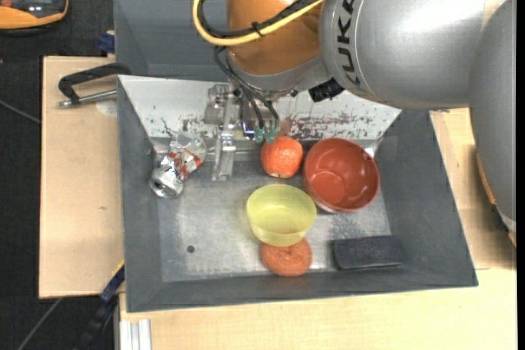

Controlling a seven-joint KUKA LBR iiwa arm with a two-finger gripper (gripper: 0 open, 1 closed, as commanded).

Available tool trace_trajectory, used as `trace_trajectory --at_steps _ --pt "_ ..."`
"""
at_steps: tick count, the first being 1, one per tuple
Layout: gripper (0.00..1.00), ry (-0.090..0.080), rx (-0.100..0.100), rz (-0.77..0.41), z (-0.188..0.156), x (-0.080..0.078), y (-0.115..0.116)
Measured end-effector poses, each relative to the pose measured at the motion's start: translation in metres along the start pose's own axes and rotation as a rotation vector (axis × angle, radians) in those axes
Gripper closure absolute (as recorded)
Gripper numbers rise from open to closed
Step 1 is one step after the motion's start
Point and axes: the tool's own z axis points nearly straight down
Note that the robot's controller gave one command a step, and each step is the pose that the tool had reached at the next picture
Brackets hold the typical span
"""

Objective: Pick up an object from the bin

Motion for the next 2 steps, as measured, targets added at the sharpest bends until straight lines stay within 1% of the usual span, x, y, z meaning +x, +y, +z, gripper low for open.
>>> trace_trajectory --at_steps 1,2 --pt "0.00 -0.015 -0.003 -0.107 -0.078 -0.001 -0.025" --pt "0.00 -0.027 -0.008 -0.309 -0.125 0.055 0.042"
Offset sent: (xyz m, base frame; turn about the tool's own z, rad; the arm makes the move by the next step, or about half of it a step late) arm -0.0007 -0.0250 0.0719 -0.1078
